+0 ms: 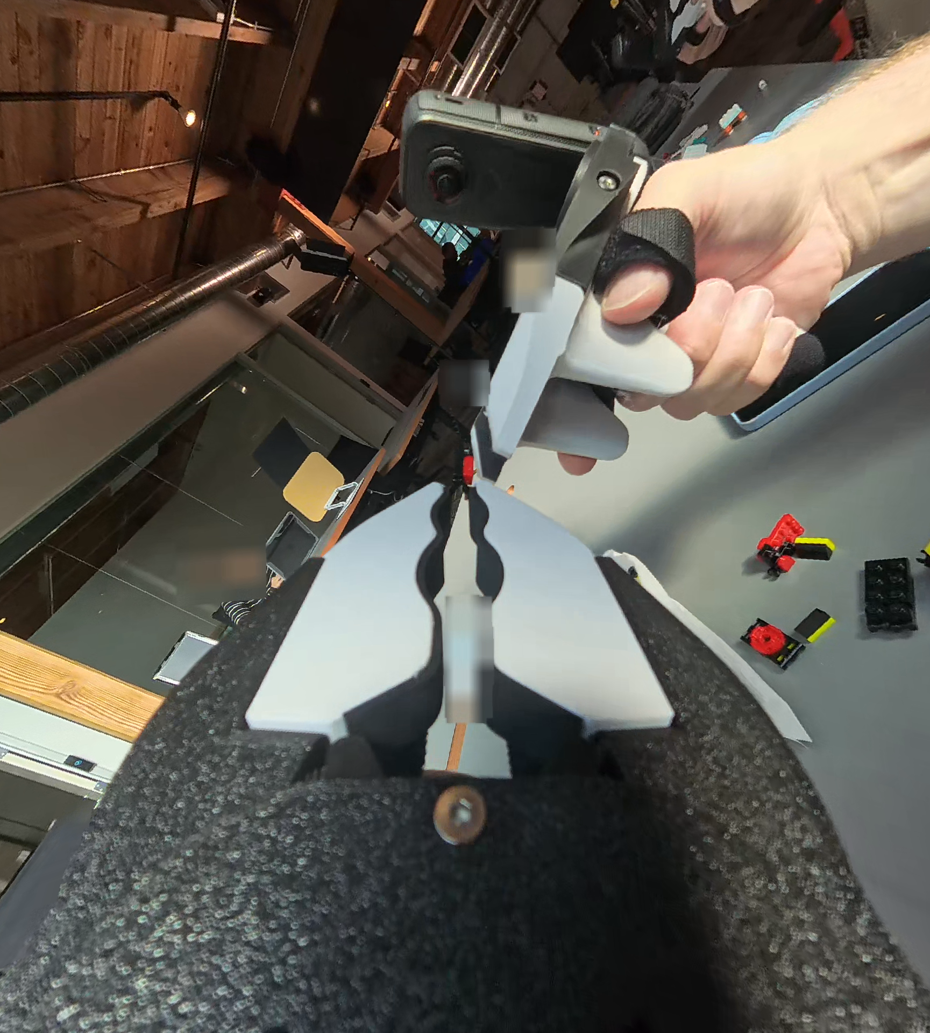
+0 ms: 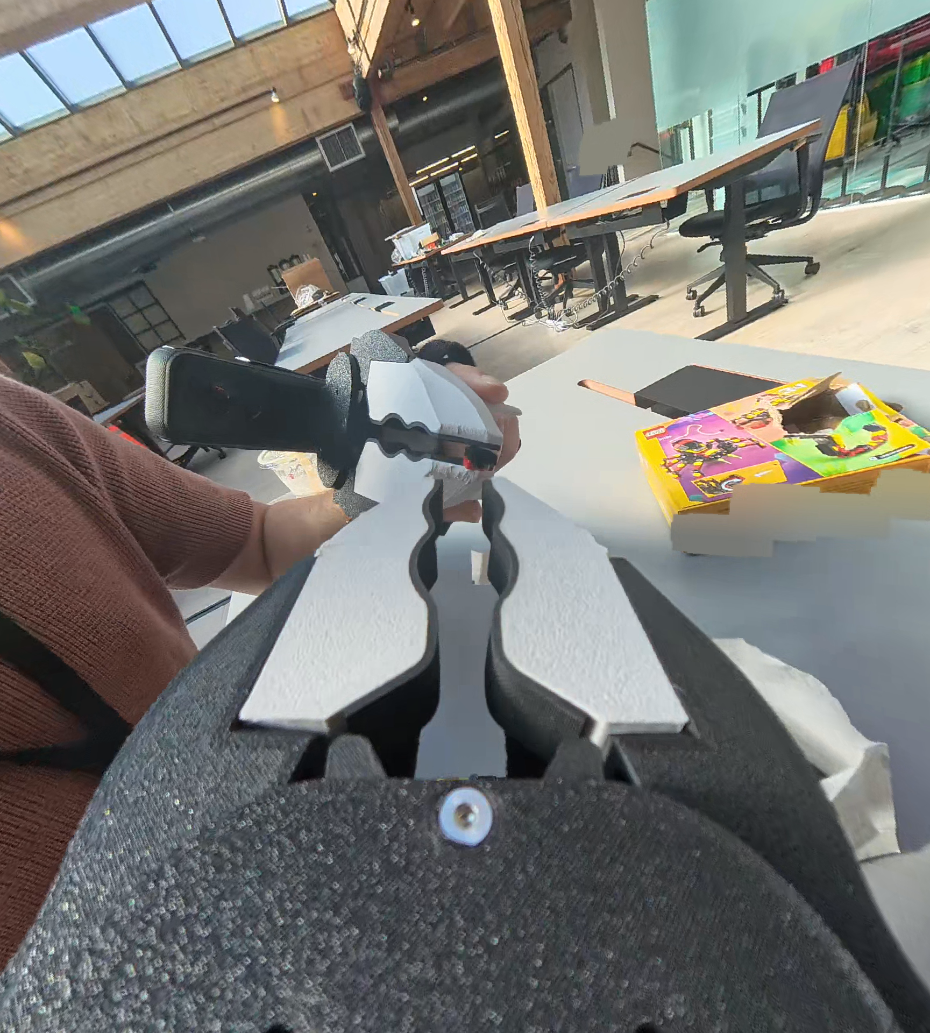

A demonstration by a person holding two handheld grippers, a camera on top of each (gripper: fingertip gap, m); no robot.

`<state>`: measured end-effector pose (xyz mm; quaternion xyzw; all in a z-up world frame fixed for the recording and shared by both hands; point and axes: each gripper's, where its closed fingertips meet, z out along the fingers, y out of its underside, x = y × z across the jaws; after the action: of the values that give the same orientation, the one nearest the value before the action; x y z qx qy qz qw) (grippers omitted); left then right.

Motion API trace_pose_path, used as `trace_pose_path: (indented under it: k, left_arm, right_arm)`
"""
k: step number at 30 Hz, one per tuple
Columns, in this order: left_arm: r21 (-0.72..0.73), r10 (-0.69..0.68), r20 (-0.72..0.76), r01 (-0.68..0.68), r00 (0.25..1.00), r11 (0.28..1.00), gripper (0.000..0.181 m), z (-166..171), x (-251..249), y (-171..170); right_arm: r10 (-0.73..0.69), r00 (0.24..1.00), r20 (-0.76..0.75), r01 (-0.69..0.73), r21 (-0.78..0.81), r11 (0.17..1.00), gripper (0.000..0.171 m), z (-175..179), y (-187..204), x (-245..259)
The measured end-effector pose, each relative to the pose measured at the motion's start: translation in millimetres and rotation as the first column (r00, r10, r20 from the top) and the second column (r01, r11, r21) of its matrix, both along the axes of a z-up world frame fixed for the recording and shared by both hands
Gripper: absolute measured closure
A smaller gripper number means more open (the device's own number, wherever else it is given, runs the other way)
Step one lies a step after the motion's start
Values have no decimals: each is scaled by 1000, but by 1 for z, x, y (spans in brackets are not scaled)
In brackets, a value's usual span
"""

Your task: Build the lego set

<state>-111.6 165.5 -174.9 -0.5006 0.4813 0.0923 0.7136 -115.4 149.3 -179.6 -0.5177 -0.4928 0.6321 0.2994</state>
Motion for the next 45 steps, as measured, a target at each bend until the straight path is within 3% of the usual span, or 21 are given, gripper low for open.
trace_pose_path:
  k: [19, 25, 29, 34, 36, 39, 45]
  left_arm:
    - [26, -7, -32, 8, 999, 1000, 176, 3, 6, -8]
    - [-93, -145, 175, 163, 974, 982, 176, 14, 12, -19]
    - [-104, -141, 206, 165, 968, 981, 176, 14, 14, -19]
    - [56, -5, 18, 4, 1000, 998, 177, 9, 14, -15]
    - [153, 50, -73, -38, 996, 987, 177, 7, 16, -16]
    - [167, 48, -36, -41, 998, 985, 177, 13, 16, -16]
    - [150, 56, 15, -58, 998, 987, 177, 16, 10, -15]
  right_arm:
    - [31, 999, -27, -32, -22, 999, 163, 6, -5, -2]
    - [22, 999, -44, -14, 171, 985, 164, 16, -13, 4]
    - [4, 1000, -12, -1, 289, 957, 163, 16, -14, 5]
    - [-61, 996, 64, 23, 474, 880, 163, 11, -9, 8]
    - [-17, 993, 116, -30, 392, 920, 163, 8, -11, 11]
    - [48, 998, 50, -55, 147, 988, 163, 14, -12, 10]
    - [-15, 1000, -27, 17, 78, 997, 162, 13, -7, 10]
